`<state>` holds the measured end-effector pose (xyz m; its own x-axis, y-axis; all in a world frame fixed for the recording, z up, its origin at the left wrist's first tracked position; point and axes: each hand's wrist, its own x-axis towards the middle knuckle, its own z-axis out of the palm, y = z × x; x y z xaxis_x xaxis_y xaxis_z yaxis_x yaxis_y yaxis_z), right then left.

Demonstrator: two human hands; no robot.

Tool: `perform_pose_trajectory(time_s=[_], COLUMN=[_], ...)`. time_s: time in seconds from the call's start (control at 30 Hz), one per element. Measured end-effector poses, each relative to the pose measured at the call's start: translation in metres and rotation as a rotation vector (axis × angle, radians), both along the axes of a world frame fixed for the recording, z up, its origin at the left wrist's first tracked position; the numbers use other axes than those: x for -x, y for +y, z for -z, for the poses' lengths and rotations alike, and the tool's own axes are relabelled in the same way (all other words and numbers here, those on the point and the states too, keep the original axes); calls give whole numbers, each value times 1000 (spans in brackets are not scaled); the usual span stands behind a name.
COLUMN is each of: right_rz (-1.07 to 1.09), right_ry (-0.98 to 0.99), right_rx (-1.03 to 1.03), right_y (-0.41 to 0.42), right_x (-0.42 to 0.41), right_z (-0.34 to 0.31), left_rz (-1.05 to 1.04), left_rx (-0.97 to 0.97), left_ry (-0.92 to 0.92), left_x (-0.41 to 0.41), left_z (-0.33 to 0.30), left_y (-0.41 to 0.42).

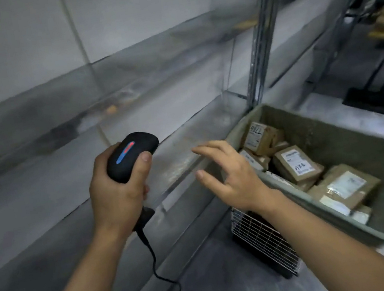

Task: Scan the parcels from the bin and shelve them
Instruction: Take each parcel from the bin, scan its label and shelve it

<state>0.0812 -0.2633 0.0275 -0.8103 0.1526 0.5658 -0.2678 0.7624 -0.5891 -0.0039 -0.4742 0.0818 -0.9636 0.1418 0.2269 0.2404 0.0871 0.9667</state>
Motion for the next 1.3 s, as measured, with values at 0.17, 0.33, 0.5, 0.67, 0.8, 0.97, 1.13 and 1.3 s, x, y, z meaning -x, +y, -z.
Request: perform_pose_trajectory(time_s=[0.17,0.33,0.5,0.67,0.8,0.97,1.13,1.3], right_rz=[189,348,465,553,583,673,756,857], right_ry=[-85,-196,-305,-352,-356,-431,-546,-692], right_rx=[71,164,273,412,449,448,474,512], right_y=[71,130,177,211,233,265,292,324], right_x=[-46,-83,-112,-118,-103,-74,-53,-45], right_z=[38,66,90,100,105,128,148,185], left_rz=[178,324,444,535,580,659,689,743], left_rx=[41,63,102,135,162,258,288,306], left_ry=[-12,-49,-68,-88,-99,-85,-122,-179], left_x=[-3,-14,-22,-17,-4,25,56,68], left_z=[7,15,31,42,47,69,95,121], left_y=[77,158,230,284,319,358,396,425])
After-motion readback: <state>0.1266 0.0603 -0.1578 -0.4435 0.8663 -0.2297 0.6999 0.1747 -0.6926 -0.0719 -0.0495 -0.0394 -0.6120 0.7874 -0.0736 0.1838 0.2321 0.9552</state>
